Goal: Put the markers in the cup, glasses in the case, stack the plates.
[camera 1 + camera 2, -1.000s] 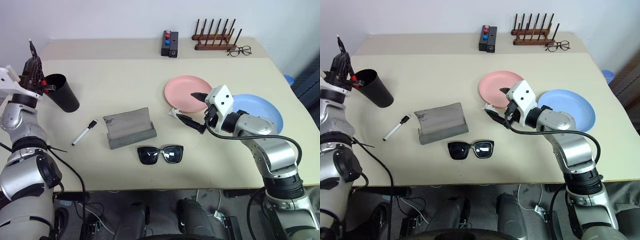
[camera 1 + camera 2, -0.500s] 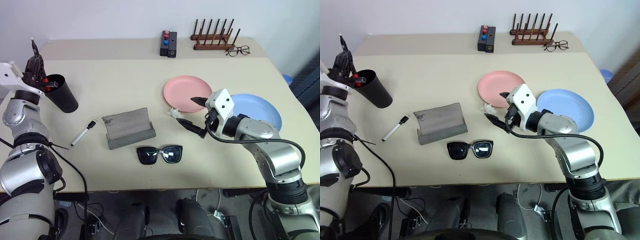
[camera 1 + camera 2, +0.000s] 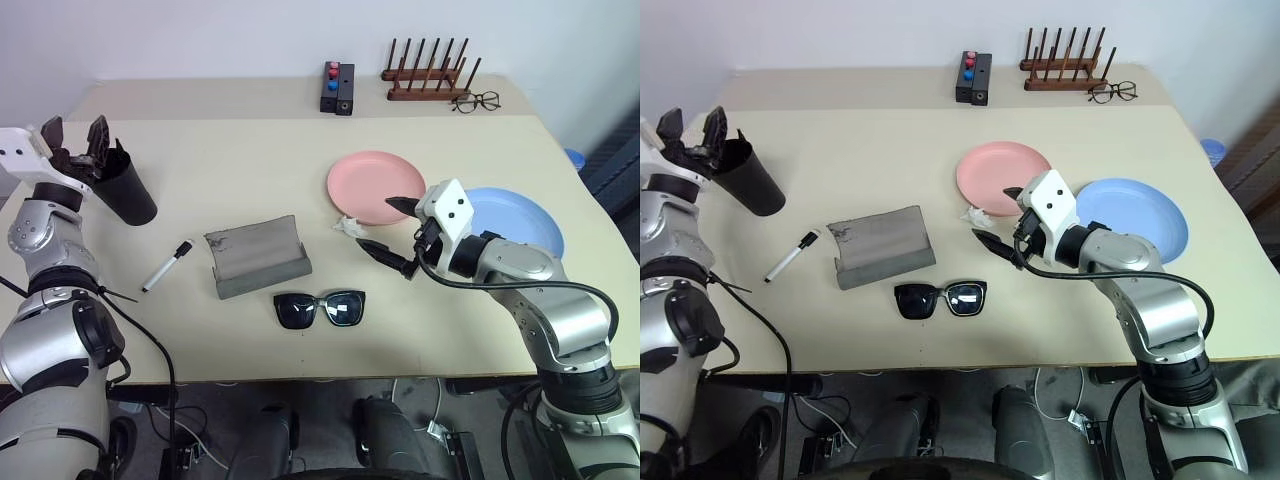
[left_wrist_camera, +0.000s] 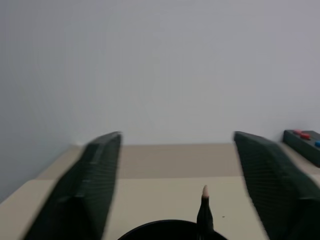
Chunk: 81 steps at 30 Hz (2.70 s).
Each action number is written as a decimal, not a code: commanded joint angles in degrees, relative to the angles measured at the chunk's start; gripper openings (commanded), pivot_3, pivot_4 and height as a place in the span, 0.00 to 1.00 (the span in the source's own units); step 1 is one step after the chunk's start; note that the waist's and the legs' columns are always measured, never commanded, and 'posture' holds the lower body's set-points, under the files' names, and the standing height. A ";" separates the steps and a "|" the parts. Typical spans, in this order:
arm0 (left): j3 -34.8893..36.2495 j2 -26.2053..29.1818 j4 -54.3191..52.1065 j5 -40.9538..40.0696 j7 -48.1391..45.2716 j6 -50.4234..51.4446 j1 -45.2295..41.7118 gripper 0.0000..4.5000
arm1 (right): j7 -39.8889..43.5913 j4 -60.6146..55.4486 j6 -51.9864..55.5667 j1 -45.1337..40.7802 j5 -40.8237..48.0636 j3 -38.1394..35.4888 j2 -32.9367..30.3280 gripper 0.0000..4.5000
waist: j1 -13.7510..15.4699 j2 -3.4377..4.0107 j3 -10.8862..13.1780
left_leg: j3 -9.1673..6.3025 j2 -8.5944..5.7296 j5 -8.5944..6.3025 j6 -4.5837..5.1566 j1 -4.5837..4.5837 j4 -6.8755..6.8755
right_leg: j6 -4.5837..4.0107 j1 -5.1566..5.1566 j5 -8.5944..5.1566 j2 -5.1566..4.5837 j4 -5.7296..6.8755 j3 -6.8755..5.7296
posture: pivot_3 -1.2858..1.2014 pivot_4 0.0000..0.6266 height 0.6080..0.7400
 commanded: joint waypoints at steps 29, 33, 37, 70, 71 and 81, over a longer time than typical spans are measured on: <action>-8.81 10.66 -70.73 -6.46 -1.90 69.88 30.06 0.98 | 20.22 1.18 -3.02 -4.35 22.80 -7.06 -4.07 1.00 | -1.03 0.01 0.00 | -0.08 0.11 0.03 -0.05 0.02 0.02 | -0.01 0.02 0.00 -0.08 0.08 0.14 | 0.52 0.24 1.00; -10.72 10.14 -69.87 -6.73 -1.43 73.54 30.03 0.98 | 19.55 1.38 -3.33 -3.21 21.53 -5.99 -4.31 1.00 | -0.29 0.00 0.00 | -0.08 0.11 0.03 -0.04 0.02 0.02 | -0.04 0.02 0.02 -0.07 0.10 0.14 | 0.52 0.24 1.00; -17.56 10.66 -68.71 -4.72 -2.12 78.81 27.12 0.98 | 18.65 0.67 -3.74 -2.55 20.89 -5.38 -4.04 1.00 | 0.45 0.00 0.00 | -0.08 0.09 0.04 -0.07 0.03 0.02 | -0.05 0.00 0.02 -0.06 0.15 0.13 | 0.52 0.24 1.00; -43.55 10.41 -42.50 14.94 -23.57 76.74 8.39 0.01 | 11.87 -0.25 -5.98 1.44 17.56 -5.03 -3.90 1.00 | 0.09 -0.02 -0.01 | -0.01 0.08 0.09 -0.08 0.01 0.05 | -0.05 -0.01 0.02 0.11 0.17 0.11 | 0.52 0.24 1.00; -42.83 10.34 -42.61 14.91 -23.03 76.53 7.83 0.01 | 11.92 -0.18 -6.00 1.44 17.54 -5.02 -3.93 1.00 | 0.11 -0.02 -0.01 | -0.01 0.08 0.09 -0.08 0.01 0.06 | -0.05 -0.01 0.02 0.11 0.19 0.11 | 0.52 0.24 1.00; -24.19 6.01 -35.96 9.03 -11.76 50.40 -6.86 0.01 | 11.06 3.33 -8.93 -1.62 15.28 -5.05 -2.09 1.00 | 0.07 -0.32 0.11 | -0.06 0.07 0.15 -0.07 -0.05 0.17 | -0.03 -0.04 0.03 0.09 0.24 0.09 | 0.52 0.24 1.00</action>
